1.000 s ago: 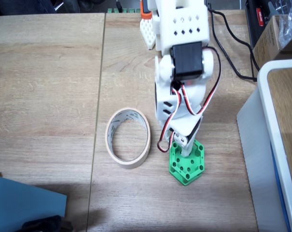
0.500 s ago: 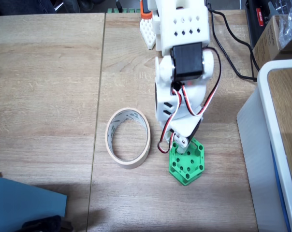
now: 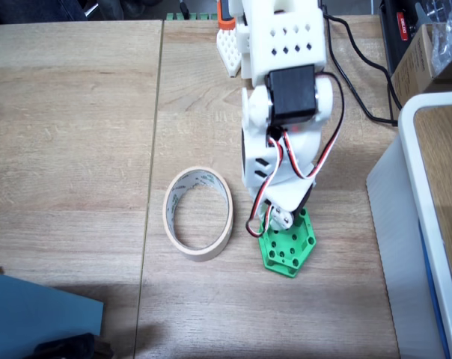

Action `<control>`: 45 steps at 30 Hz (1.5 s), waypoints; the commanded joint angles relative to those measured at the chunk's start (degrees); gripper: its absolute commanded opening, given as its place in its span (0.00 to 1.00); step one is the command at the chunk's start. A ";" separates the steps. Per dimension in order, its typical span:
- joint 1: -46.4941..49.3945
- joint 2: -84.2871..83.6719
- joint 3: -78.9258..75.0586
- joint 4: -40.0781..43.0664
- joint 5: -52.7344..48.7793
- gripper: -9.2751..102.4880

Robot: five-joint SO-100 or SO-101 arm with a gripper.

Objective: Grasp a component and put it in the bin.

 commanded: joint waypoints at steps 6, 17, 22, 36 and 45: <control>0.79 7.29 -1.41 0.26 0.44 0.08; 0.79 18.63 -1.41 0.44 0.44 0.08; 0.88 22.59 -1.41 0.44 0.44 0.08; 8.44 30.32 -0.44 0.53 -0.26 0.08; 17.31 30.32 0.53 0.70 -0.35 0.08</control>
